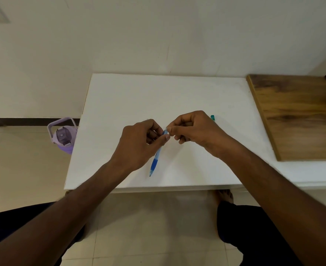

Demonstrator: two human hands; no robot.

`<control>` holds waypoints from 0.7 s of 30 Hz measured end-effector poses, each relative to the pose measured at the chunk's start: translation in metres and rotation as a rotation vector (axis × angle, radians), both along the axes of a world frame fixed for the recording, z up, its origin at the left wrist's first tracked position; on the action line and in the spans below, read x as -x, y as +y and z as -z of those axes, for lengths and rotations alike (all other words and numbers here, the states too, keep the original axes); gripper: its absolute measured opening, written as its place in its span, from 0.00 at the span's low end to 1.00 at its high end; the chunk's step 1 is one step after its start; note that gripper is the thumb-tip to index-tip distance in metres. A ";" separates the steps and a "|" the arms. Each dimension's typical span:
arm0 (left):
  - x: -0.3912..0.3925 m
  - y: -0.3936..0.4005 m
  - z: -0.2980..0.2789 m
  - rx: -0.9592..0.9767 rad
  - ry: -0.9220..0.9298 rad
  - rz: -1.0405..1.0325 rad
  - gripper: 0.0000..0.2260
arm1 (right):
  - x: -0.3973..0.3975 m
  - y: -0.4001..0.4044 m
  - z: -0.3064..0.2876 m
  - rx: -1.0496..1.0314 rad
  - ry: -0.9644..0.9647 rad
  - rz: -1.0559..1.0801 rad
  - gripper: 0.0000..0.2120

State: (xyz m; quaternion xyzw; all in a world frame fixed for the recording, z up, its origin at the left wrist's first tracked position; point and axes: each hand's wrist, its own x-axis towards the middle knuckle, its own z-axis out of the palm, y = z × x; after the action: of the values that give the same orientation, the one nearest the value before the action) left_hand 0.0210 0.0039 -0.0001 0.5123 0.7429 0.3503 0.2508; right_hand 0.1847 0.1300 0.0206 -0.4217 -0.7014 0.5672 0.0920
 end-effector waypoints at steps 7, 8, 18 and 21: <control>-0.001 0.001 -0.002 0.009 -0.129 0.014 0.12 | 0.009 -0.007 0.003 0.097 0.137 0.095 0.10; -0.001 0.001 -0.003 0.011 -0.160 0.008 0.12 | 0.011 -0.010 0.004 0.106 0.153 0.117 0.12; 0.002 -0.004 0.001 0.066 -0.173 -0.064 0.09 | -0.005 0.022 -0.001 -0.522 -0.274 0.131 0.05; 0.002 -0.002 0.005 0.113 -0.177 -0.084 0.09 | 0.001 0.008 0.014 -0.573 -0.543 -0.087 0.04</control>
State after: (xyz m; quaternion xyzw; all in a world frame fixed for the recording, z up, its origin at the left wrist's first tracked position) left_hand 0.0187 0.0024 -0.0055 0.4328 0.7573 0.3619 0.3289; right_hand 0.1841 0.1375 0.0067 -0.4834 -0.8474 0.2196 -0.0071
